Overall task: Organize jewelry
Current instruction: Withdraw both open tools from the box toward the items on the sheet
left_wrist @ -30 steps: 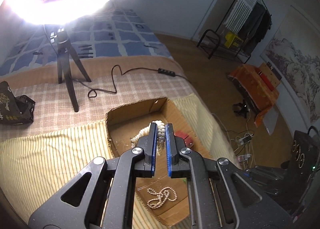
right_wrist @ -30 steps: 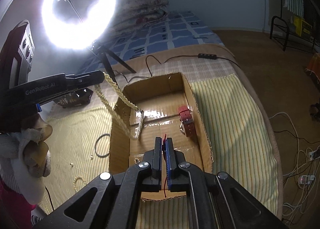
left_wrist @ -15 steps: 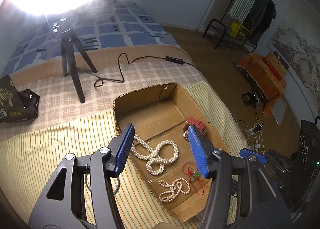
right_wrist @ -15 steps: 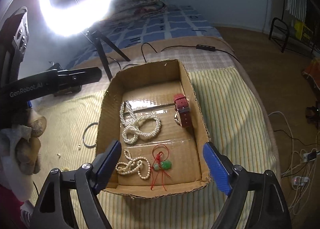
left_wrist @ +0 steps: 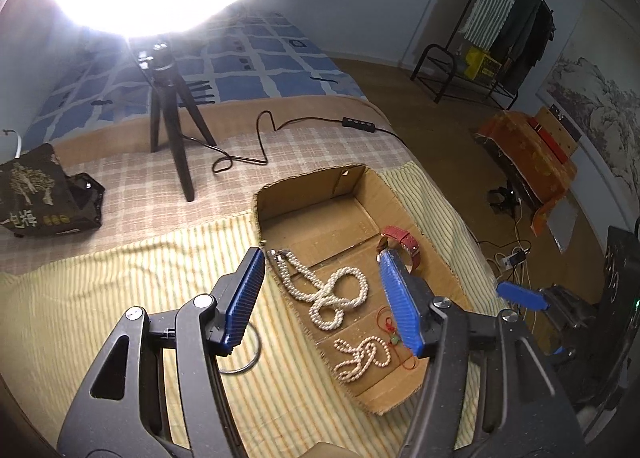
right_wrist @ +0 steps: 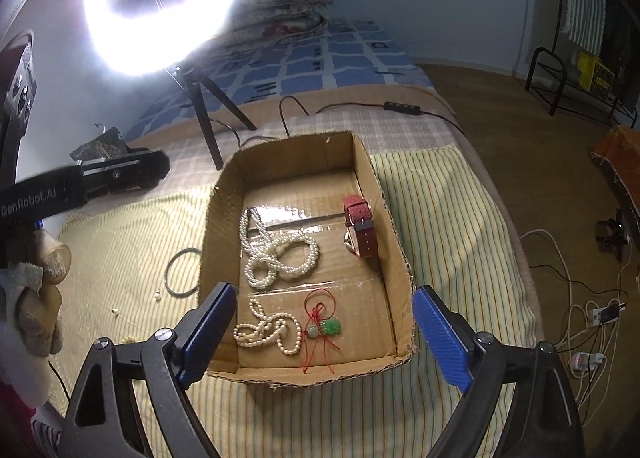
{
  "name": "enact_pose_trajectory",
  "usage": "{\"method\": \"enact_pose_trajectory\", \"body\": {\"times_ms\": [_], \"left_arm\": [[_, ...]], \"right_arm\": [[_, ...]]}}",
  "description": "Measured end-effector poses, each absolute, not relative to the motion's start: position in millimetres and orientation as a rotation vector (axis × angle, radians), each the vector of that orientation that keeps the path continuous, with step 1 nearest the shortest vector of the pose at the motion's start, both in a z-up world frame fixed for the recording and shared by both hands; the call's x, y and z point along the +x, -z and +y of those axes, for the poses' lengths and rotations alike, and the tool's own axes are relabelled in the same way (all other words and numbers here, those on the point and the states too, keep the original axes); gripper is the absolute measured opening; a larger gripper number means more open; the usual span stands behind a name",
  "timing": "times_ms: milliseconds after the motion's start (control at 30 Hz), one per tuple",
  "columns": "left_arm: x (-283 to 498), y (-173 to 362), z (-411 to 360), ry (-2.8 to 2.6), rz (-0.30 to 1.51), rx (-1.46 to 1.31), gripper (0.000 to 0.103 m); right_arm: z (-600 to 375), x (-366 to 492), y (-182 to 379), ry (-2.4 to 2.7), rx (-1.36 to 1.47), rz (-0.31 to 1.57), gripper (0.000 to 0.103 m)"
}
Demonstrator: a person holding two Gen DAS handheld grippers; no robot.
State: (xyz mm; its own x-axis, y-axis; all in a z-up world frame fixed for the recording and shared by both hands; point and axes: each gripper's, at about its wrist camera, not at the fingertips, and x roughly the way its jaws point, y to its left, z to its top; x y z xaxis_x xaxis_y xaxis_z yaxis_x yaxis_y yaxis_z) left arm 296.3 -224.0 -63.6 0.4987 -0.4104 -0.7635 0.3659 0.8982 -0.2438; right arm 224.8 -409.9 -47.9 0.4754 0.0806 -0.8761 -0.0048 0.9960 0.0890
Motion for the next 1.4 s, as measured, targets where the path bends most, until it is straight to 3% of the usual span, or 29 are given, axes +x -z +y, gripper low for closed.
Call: {"method": "enact_pose_trajectory", "body": {"times_ms": [567, 867, 1067, 1133, 1200, 1400], "left_arm": [[237.4, 51.5, -116.8, 0.399, 0.911, -0.055, 0.062], [203.8, 72.5, -55.6, 0.332, 0.943, -0.058, 0.062], [199.2, 94.4, -31.0, 0.311, 0.982, -0.073, 0.061], [199.8, 104.5, -23.0, 0.313, 1.005, -0.085, 0.058], [200.9, 114.5, -18.2, 0.318, 1.03, -0.088, 0.045], [210.5, 144.9, -15.5, 0.348, 1.117, -0.119, 0.03]], "right_arm": [[-362.7, 205.4, 18.2, -0.188, 0.118, 0.925, 0.091], [-297.7, 208.2, 24.1, -0.302, 0.028, 0.976, 0.091], [-276.2, 198.9, 40.1, -0.331, 0.028, 1.022, 0.083], [-267.3, 191.2, 48.8, -0.354, 0.022, 1.048, 0.075], [-256.3, 183.2, 59.0, -0.372, -0.002, 1.074, 0.069], [-226.2, 172.7, 92.4, -0.421, -0.069, 1.189, 0.057]]}}
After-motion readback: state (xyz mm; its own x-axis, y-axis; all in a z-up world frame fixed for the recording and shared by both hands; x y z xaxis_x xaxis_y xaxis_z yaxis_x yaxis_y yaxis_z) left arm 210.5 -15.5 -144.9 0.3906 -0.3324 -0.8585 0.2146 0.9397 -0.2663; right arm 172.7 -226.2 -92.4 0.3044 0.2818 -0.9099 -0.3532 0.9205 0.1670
